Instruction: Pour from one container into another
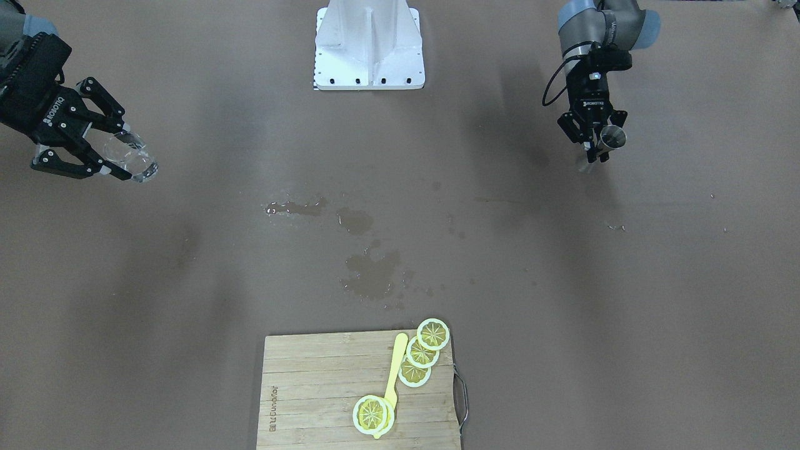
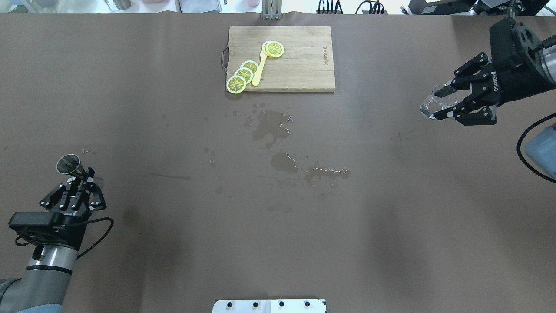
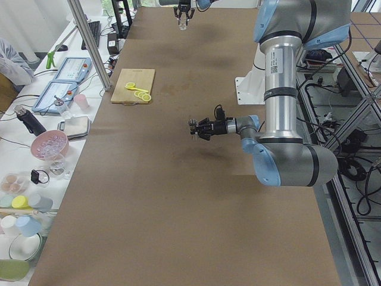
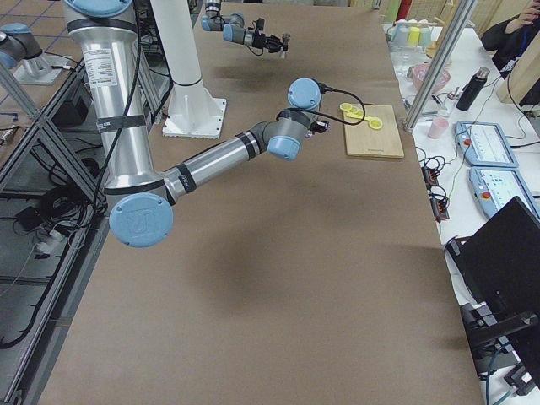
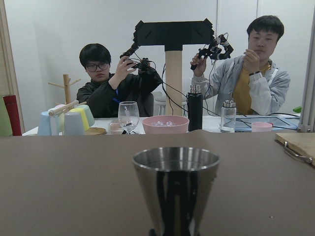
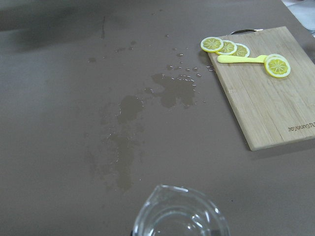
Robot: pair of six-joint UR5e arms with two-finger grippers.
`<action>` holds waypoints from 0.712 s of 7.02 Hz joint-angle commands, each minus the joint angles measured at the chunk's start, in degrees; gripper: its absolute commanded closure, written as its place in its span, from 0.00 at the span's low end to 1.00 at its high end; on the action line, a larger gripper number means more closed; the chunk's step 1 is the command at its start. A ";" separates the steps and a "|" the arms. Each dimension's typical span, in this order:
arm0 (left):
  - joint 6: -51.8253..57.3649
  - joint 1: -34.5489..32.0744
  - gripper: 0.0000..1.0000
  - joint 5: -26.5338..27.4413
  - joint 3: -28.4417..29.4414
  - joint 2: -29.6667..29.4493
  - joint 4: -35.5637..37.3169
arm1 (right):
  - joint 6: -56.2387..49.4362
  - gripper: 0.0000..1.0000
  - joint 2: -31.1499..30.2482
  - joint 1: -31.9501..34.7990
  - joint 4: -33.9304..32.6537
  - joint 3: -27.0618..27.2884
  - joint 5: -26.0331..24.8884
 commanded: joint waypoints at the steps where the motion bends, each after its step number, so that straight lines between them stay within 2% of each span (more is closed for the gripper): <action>1: 14.92 -3.38 1.00 -6.33 -0.48 -10.83 -0.50 | 0.00 1.00 -0.30 0.36 -4.99 4.36 -0.02; 2: 15.94 -4.46 1.00 -7.52 -0.40 -14.97 0.01 | 0.00 1.00 -0.21 -0.08 -8.34 6.74 -0.55; 3: 18.04 -6.38 1.00 -7.96 2.91 -22.67 2.37 | 0.00 1.00 -0.21 -0.61 -8.63 7.46 -0.90; 4: 25.63 -6.31 1.00 -7.97 4.34 -27.53 4.31 | 0.00 1.00 -0.04 -1.39 -8.64 7.99 -0.90; 5: 27.97 -6.40 1.00 -7.88 5.57 -29.75 4.50 | 0.00 1.00 0.05 -1.40 -8.64 8.43 -0.90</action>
